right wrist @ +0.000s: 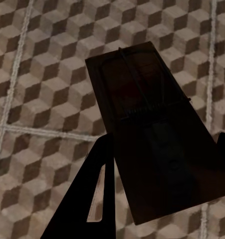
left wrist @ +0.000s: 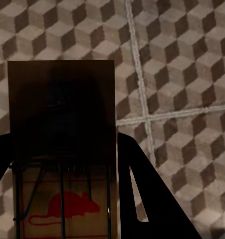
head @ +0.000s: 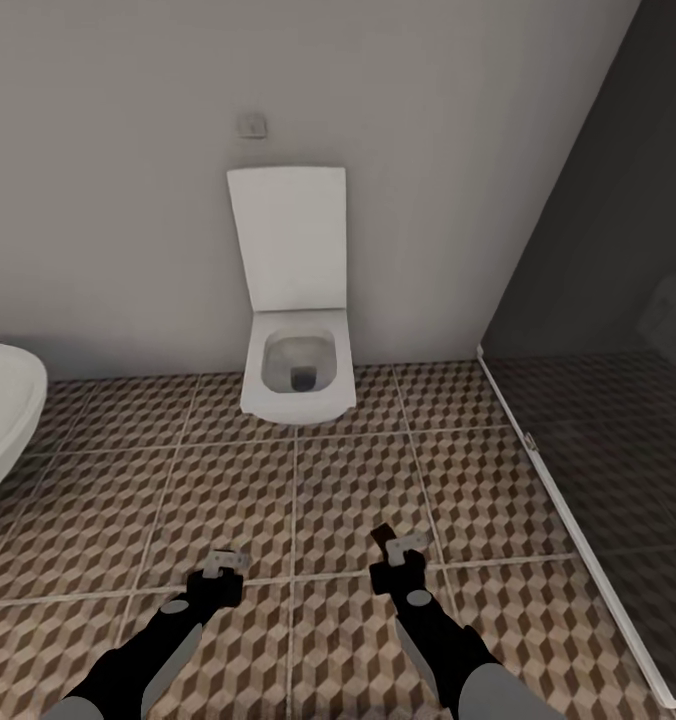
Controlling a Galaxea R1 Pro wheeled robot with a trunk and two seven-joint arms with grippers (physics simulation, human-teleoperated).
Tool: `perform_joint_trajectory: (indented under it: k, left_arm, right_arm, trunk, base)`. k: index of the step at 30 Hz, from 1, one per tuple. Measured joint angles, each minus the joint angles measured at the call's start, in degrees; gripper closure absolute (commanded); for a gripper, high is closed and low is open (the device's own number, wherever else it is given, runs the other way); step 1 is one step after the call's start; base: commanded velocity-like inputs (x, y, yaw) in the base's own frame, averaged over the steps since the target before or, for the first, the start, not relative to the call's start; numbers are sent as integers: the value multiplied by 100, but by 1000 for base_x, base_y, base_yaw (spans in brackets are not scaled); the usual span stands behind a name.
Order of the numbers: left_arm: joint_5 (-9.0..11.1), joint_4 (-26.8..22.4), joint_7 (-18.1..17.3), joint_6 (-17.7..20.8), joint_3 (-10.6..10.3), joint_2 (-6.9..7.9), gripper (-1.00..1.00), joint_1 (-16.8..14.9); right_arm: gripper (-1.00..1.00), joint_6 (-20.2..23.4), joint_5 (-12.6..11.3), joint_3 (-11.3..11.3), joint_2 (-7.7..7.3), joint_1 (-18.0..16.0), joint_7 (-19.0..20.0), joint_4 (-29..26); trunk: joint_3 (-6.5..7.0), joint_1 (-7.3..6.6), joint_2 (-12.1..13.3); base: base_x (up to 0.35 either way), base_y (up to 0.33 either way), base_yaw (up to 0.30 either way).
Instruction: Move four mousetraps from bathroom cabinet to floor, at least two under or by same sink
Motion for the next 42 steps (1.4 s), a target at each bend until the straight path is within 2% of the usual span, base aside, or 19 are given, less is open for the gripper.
perform_joint_trajectory:
  k: [6, 8, 12, 24, 31, 42]
  left_arm:
    - [0, -6, 0, -62, 2, -6, 100, 0]
    - [2, -4, 0, -230, 3, -8, 100, 0]
    - [-24, 1, -8, -458, -4, -9, 100, 0]
    - [-80, -11, -4, -572, -7, -7, 100, 0]
    - [-86, -44, 4, -1097, -11, -8, 100, 1]
    - [-85, -55, -2, -1205, -12, 5, 100, 1]
  right_arm:
    - [100, -162, 0, 146, 0, 0, 2, 0]
    - [100, -235, 0, 167, 0, 0, 3, 1]
    - [100, -304, 0, 178, 0, 0, 4, 4]
    - [100, -381, 0, 186, 0, 0, 9, 43]
    - [100, -508, 0, 188, 0, 0, 15, 67]
    - [100, -593, 0, 188, 0, 0, 17, 71]
  trunk:
    - [-164, 132, -241]
    - [-218, 176, -321]
    - [-327, 264, -481]
    - [-655, 527, -963]
    - [-846, 681, -1244]
    - [-1146, 923, -1685]
  base:
    - [0, 0, 0]
    - [0, 0, 0]
    - [0, 0, 0]
    - [0, 0, 0]
    - [0, 0, 0]
    - [0, 0, 0]
